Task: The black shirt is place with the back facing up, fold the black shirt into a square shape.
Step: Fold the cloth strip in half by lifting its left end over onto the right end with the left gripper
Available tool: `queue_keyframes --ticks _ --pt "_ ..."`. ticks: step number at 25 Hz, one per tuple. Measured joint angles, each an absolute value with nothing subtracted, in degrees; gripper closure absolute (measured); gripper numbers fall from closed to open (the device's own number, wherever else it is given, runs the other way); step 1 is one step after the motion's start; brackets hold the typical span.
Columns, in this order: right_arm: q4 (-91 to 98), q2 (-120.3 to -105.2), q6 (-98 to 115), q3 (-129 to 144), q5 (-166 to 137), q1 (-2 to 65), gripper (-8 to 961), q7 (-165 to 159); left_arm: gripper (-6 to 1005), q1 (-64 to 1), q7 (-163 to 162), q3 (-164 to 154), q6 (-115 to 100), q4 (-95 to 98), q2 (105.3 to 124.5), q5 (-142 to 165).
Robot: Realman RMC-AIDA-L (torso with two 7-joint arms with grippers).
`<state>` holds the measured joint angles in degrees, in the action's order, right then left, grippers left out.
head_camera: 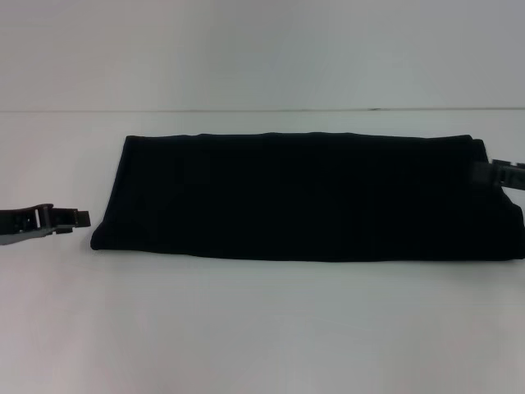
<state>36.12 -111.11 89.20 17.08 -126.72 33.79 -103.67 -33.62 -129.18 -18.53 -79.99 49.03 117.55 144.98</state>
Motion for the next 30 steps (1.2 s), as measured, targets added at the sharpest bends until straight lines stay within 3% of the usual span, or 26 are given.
queue_keyframes --ticks 12,20,30 --pt "35.2 -110.49 87.8 17.2 -126.6 39.0 183 -100.7 353 -39.2 -147.4 -19.4 -92.5 43.0 114.88 150.2" --pt "35.9 -108.64 92.5 21.4 -126.6 40.7 136 -97.1 100 -40.4 -158.7 -18.5 -89.5 38.5 114.43 150.1" --pt "40.0 -108.88 94.3 23.5 -125.4 41.3 15 -94.8 100 -40.2 -168.9 -17.9 -83.8 35.1 114.42 148.1"
